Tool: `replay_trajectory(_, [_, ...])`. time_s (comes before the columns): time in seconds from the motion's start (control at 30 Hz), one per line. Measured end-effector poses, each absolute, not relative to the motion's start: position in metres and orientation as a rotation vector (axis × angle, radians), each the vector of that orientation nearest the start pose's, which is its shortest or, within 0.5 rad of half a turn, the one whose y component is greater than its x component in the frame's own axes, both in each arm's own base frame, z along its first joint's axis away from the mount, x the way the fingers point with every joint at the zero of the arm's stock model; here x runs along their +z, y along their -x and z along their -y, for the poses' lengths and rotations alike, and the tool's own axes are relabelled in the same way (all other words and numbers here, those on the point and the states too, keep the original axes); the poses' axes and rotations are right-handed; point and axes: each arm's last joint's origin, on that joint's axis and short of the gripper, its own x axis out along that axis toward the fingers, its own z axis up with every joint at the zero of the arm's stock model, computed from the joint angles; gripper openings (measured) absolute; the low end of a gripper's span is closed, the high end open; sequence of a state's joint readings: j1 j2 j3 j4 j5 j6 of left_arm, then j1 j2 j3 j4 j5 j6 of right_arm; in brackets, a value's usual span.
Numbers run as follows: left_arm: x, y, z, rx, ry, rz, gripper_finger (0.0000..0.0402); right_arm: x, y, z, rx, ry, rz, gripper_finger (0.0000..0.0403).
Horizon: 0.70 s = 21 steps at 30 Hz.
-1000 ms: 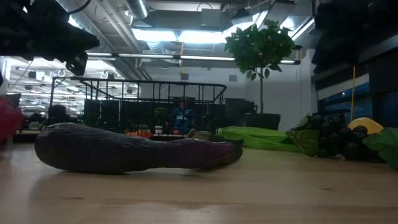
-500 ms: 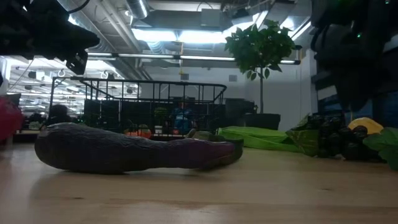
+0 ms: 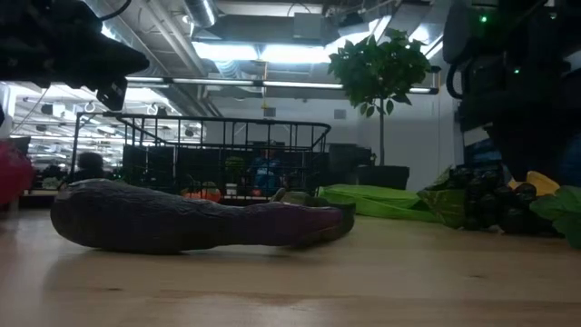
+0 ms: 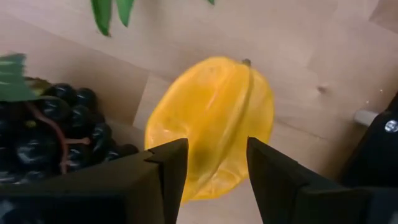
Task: Build produce basket
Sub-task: Put the yellow starfruit into the black wire basket
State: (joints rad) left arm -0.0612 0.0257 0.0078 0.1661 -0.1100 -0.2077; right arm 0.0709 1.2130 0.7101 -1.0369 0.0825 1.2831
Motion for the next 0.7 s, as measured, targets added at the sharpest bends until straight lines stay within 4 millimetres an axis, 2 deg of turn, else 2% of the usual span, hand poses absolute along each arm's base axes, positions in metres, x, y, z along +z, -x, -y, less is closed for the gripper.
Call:
replay_trajectory(0.33, [0.180, -0.098, 0.003, 0.038, 0.220, 0.152, 0.0029, 0.176, -0.182, -0.016, -0.997, -0.826, -1.349, 0.0142])
replay_trajectory(0.7, [0.180, -0.098, 0.003, 0.039, 0.220, 0.152, 0.0029, 0.174, -0.185, -0.014, -1.022, -0.749, -1.269, 0.0014])
